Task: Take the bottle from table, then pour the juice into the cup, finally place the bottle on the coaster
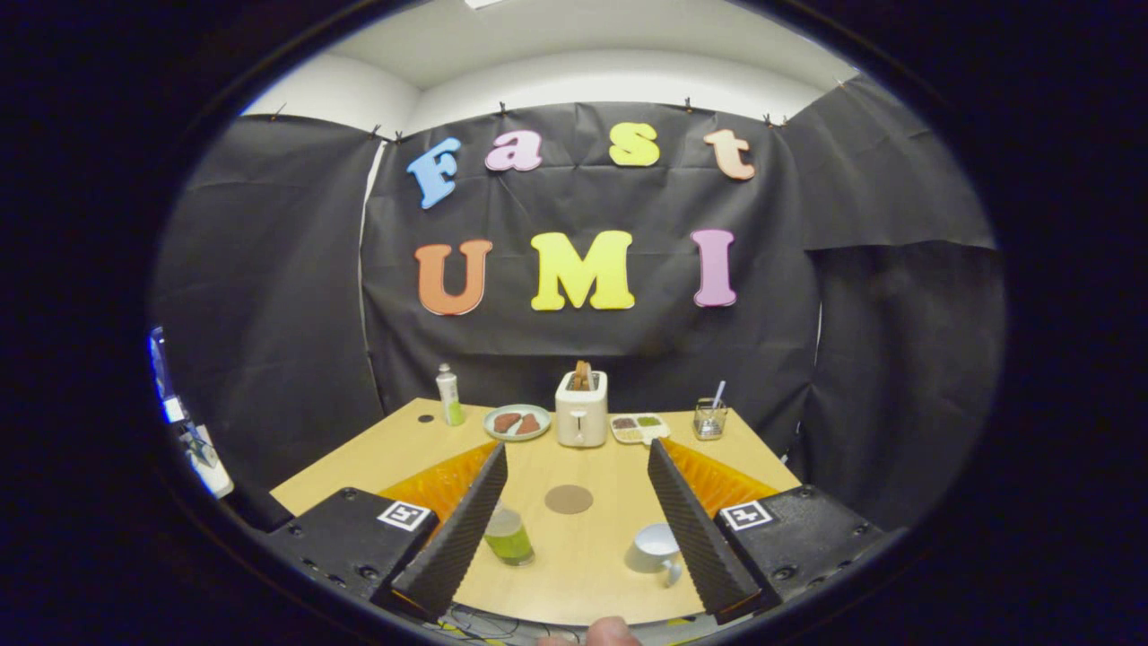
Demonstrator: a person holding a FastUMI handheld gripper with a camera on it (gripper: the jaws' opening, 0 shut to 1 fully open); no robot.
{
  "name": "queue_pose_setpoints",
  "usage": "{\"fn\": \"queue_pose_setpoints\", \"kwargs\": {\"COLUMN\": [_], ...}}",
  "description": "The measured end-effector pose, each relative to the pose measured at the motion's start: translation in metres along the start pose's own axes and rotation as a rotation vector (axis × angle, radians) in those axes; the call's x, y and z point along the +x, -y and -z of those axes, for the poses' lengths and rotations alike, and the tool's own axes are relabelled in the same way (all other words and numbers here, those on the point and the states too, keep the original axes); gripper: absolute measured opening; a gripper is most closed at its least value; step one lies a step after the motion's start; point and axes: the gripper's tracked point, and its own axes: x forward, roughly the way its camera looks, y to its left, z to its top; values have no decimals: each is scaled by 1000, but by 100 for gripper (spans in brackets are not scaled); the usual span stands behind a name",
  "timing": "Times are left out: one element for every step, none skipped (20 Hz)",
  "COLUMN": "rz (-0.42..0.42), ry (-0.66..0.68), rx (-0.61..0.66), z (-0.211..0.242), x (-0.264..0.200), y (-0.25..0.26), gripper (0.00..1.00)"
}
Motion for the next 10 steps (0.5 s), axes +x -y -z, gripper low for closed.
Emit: {"fn": "queue_pose_setpoints", "kwargs": {"rz": [-8,-19,-39,-53,-59,-53,-40,-33,-28,-27], "ry": [-13,-26,-38,-50,-64,-83,-105,-118,-130,-135], "rx": [1,2,7,15,20,27,40,53,58,52], "z": [9,19,27,38,49,61,73,83,92,100], "x": [3,5,9,14,20,25,31,38,45,52], "y": [-4,-8,-15,-22,-27,-30,-32,-37,-42,-48], "gripper": [100,100,100,100,100,100,100,100,100,100]}}
